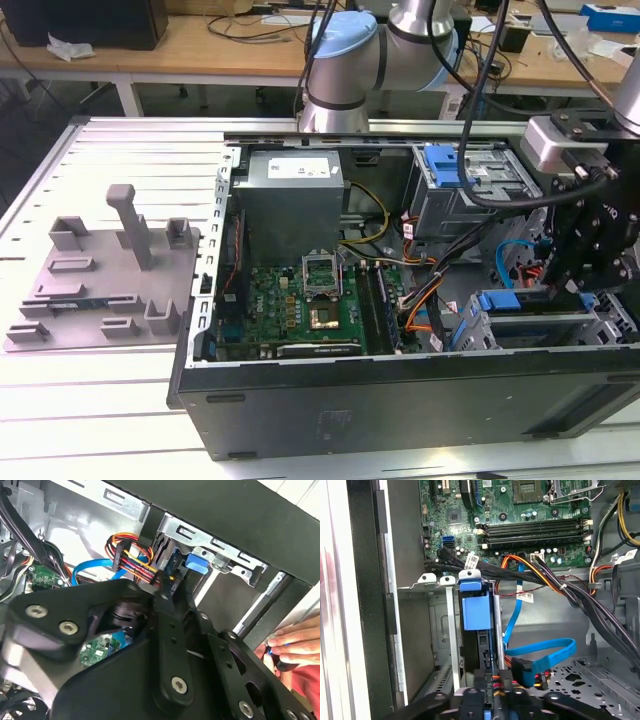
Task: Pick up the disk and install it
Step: 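Insert the first disk wire, then insert the second disk wire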
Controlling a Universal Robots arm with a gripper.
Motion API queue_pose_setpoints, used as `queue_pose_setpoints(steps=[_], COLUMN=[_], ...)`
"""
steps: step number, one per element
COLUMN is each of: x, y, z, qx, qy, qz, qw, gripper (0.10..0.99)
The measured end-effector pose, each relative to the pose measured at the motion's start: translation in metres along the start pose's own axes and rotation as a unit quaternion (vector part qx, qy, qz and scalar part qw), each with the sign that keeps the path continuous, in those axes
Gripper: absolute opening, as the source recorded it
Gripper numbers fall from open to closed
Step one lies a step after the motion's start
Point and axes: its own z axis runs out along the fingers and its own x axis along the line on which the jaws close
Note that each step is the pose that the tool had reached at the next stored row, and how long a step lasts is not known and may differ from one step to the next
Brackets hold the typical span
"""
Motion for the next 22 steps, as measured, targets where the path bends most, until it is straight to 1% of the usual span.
queue_pose_setpoints(steps=[1,3,5,6,8,9,22], x=[0.0001,0.0003,-0.0001,-0.0002,-0.0004,-0.0003,-0.0008], y=[0.0000,-0.0003,-0.0004,-0.0006,-0.0007,-0.0008,-0.0007], z=[-0.0013,-0.0126,-0.0214,-0.0271,-0.0326,-0.0340,-0.0342], qx=[0.0000,0.0001,0.0002,0.0002,0.0004,0.0005,0.0005], qy=[-0.0001,0.0008,0.0017,0.0020,0.0022,0.0021,0.0022], qz=[0.000,0.000,0.000,0.000,0.000,0.001,0.001], qw=[1.0000,1.0000,1.0000,1.0000,1.0000,1.0000,1.0000], gripper=[0.306,0.306,0.306,0.306,0.306,0.306,0.306])
